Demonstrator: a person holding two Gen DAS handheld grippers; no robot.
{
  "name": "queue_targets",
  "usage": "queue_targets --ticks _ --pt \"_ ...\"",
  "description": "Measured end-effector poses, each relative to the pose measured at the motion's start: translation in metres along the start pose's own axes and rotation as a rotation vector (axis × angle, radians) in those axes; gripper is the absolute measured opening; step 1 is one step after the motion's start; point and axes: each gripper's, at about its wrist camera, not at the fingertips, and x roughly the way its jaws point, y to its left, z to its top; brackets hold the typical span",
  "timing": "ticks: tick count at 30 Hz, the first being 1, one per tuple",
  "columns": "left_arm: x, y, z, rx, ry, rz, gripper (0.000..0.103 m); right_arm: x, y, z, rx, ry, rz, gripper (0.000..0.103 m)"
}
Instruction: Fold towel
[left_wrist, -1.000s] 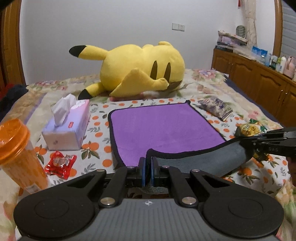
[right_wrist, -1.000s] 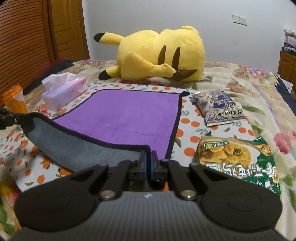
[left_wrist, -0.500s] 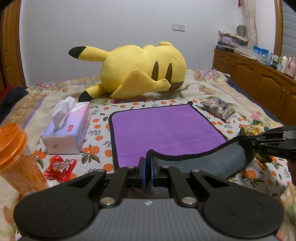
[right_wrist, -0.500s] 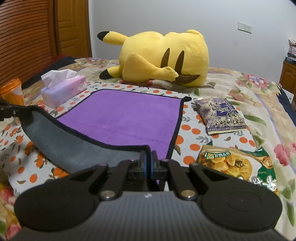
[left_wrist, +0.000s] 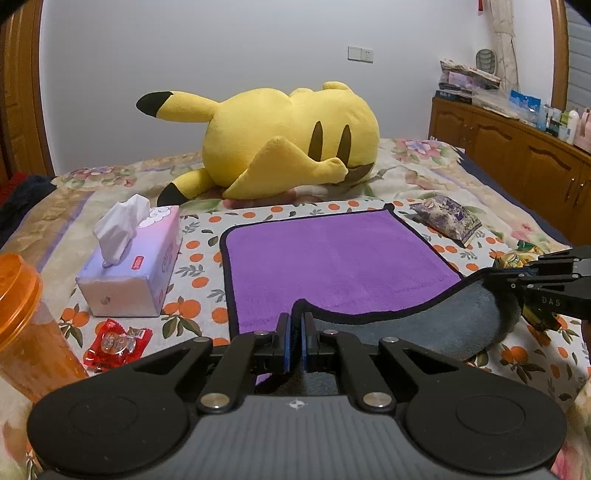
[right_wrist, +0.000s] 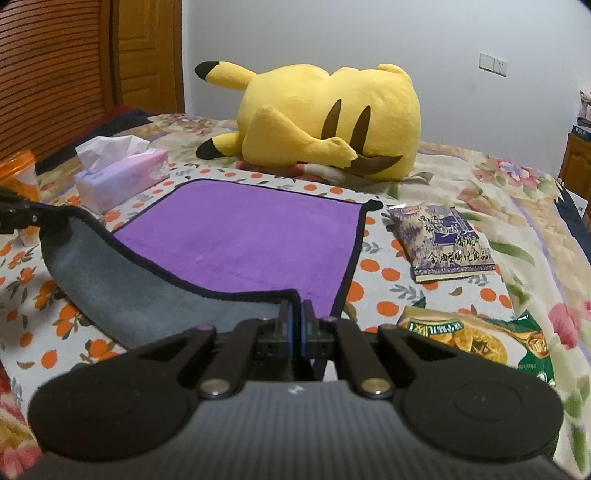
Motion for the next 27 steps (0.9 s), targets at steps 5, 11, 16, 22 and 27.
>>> queue_targets --ticks 5,11,16,22,27 --pt "0.005 0.001 0.004 0.005 -0.004 0.004 0.006 0.005 -0.002 0.003 -0.006 -0.01 -0.004 0.005" --pt "0.015 0.005 0.007 0.008 -0.002 0.011 0.006 0.01 -0.005 0.009 -0.019 -0.025 -0.008 0.005" --pt "0.021 0.011 0.009 -0.016 0.005 0.021 0.006 0.019 -0.004 0.014 -0.022 -0.018 -0.012 0.005" --pt "0.024 0.013 0.016 -0.02 -0.013 0.028 0.006 0.021 -0.004 0.019 -0.028 -0.031 -0.014 0.004" --pt "0.023 0.015 0.024 -0.024 -0.03 0.027 0.006 0.02 -0.009 0.026 -0.014 -0.047 -0.022 0.004"
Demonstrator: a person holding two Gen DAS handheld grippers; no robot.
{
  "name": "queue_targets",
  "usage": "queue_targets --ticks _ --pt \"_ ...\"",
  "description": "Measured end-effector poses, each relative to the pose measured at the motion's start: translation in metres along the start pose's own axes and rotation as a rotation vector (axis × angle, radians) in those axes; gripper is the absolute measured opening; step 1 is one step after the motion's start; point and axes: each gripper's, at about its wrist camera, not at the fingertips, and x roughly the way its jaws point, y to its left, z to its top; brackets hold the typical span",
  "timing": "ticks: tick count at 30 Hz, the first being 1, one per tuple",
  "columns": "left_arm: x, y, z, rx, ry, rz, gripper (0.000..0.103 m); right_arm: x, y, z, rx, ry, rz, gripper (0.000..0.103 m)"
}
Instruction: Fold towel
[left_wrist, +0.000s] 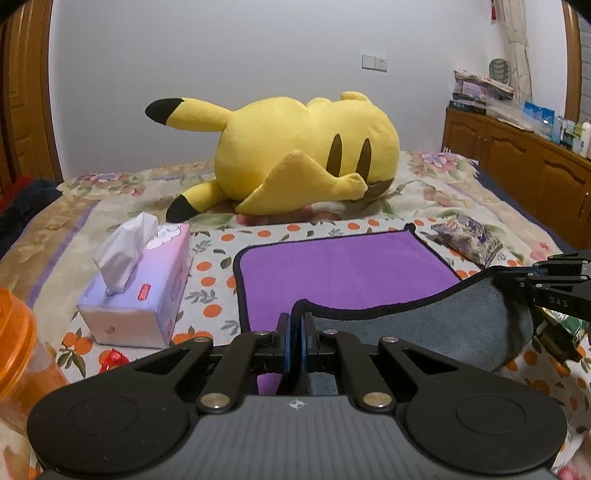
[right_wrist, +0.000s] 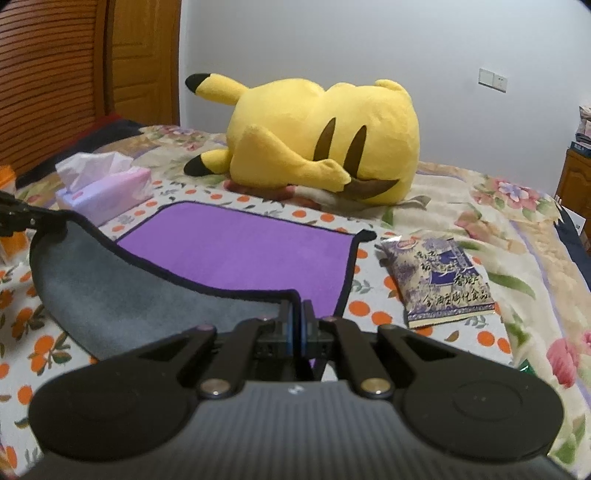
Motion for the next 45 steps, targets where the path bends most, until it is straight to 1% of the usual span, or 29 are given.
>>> queue_targets --ticks 8,13,20,28,38,41,45 --pt "-0.001 0.003 0.013 -0.014 -0.027 0.011 0.006 -0.001 0.0 0.019 -0.012 -0.041 -0.002 0.004" --pt "0.002 0.007 0.017 -0.016 -0.03 0.019 0.006 0.009 0.0 0.026 -0.017 -0.039 -0.003 0.004" --pt "0.01 0.008 0.029 0.0 -0.061 0.04 0.006 0.02 -0.006 0.04 -0.011 -0.046 -0.013 0.004" --pt "0.027 0.008 0.049 -0.003 -0.076 0.048 0.006 0.034 -0.008 0.056 -0.051 -0.056 -0.031 0.004" --pt "0.052 0.004 0.084 0.039 -0.091 0.064 0.006 0.056 -0.015 0.076 -0.084 -0.074 -0.056 0.004" --pt "0.059 0.005 0.089 0.036 -0.09 0.068 0.006 0.061 -0.016 0.081 -0.092 -0.084 -0.059 0.004" --pt "0.068 0.005 0.091 0.045 -0.09 0.092 0.006 0.067 -0.017 0.086 -0.102 -0.091 -0.063 0.004"
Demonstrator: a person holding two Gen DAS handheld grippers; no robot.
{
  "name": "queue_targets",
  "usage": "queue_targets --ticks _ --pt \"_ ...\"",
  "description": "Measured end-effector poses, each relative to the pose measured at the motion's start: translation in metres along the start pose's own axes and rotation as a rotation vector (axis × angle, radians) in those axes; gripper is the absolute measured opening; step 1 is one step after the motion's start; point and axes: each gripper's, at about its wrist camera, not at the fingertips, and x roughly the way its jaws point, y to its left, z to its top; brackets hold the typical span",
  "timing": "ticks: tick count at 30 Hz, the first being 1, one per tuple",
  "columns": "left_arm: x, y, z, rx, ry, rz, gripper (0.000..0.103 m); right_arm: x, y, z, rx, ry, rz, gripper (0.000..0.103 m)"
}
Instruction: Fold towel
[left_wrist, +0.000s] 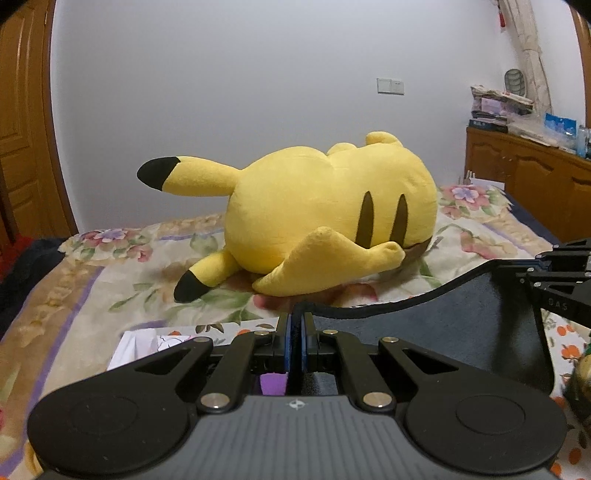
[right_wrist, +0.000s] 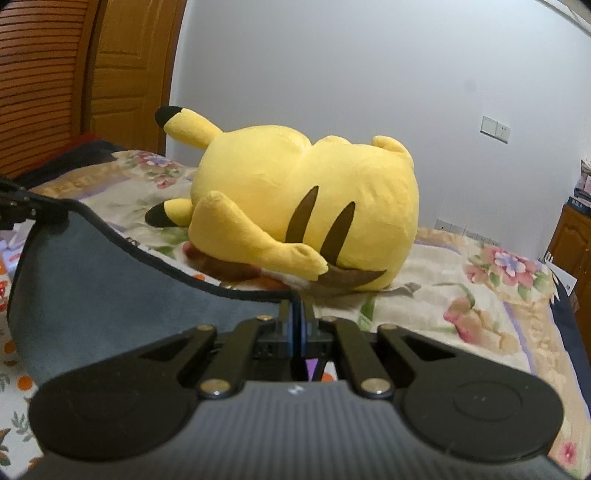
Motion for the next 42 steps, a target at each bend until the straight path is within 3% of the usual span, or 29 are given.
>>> queue_targets --ticks 18,34,41,42 --pt "0.056 0.004 -0.02 -0.013 0.018 0.094 0.006 0.049 0.01 -0.011 -0.031 0.093 -0.067 0.004" --pt "0.092 0.002 -0.037 0.009 0.079 0.12 0.007 0.075 0.009 -0.024 -0.006 0.177 -0.093 0.004" --pt "0.088 -0.001 -0.042 0.017 0.086 0.115 0.009 0.071 0.011 -0.025 0.0 0.185 -0.105 0.013" --pt "0.086 -0.002 -0.042 0.019 0.088 0.113 0.013 0.07 0.012 -0.024 -0.003 0.183 -0.106 0.014"
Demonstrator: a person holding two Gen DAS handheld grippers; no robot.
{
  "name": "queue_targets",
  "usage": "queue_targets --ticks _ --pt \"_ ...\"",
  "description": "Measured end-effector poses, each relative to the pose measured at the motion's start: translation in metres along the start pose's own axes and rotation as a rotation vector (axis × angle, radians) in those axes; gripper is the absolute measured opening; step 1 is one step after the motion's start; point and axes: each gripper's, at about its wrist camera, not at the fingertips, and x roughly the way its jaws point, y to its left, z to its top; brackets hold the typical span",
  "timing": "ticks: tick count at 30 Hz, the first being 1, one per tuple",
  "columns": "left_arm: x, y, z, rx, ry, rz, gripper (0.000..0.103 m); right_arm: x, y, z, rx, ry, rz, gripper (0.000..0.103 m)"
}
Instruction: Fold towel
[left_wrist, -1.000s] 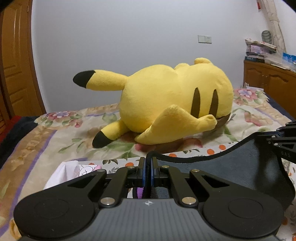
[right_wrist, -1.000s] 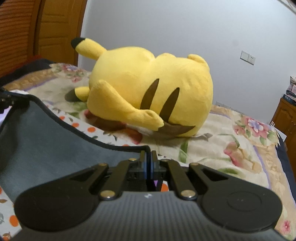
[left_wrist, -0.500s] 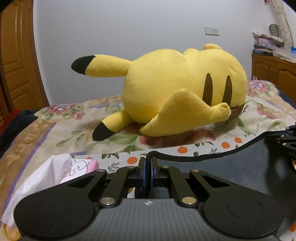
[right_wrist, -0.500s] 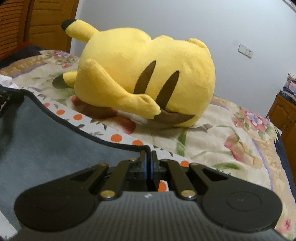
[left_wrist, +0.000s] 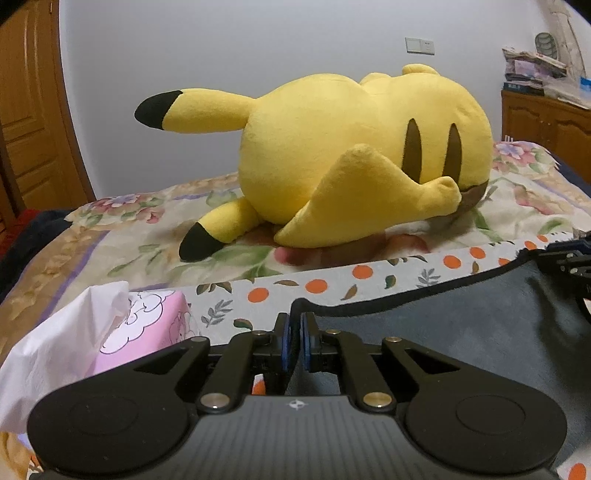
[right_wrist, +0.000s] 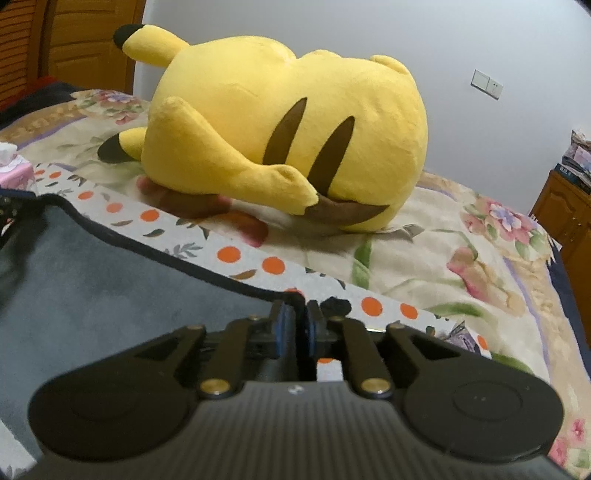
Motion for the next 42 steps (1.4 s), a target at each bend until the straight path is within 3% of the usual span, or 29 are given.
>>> queue_targets --ticks 2,3,5,14,31,42 --pt "-0.004 -0.001 0.0 0.002 0.001 -0.011 0.022 -0.006 -0.001 0.002 0.002 -0.007 -0.003 0.02" --pt "-0.007 -0.002 0.0 0.001 0.0 -0.015 0.025 -0.009 -0.001 0.002 0.009 -0.013 -0.004 0.036" --pt "-0.014 -0.002 0.0 0.003 -0.001 -0.029 0.027 -0.019 -0.003 0.001 0.034 -0.032 0.006 0.046" --pt "-0.044 -0.009 -0.019 0.027 0.026 -0.065 0.059 -0.053 0.004 -0.012 0.093 -0.036 0.071 0.046" --pt "-0.094 -0.01 -0.045 0.043 0.061 -0.111 0.082 -0.107 0.011 -0.053 0.155 -0.022 0.132 0.051" --pt "-0.125 -0.015 -0.058 0.035 0.075 -0.137 0.085 -0.133 0.008 -0.069 0.182 -0.012 0.127 0.051"
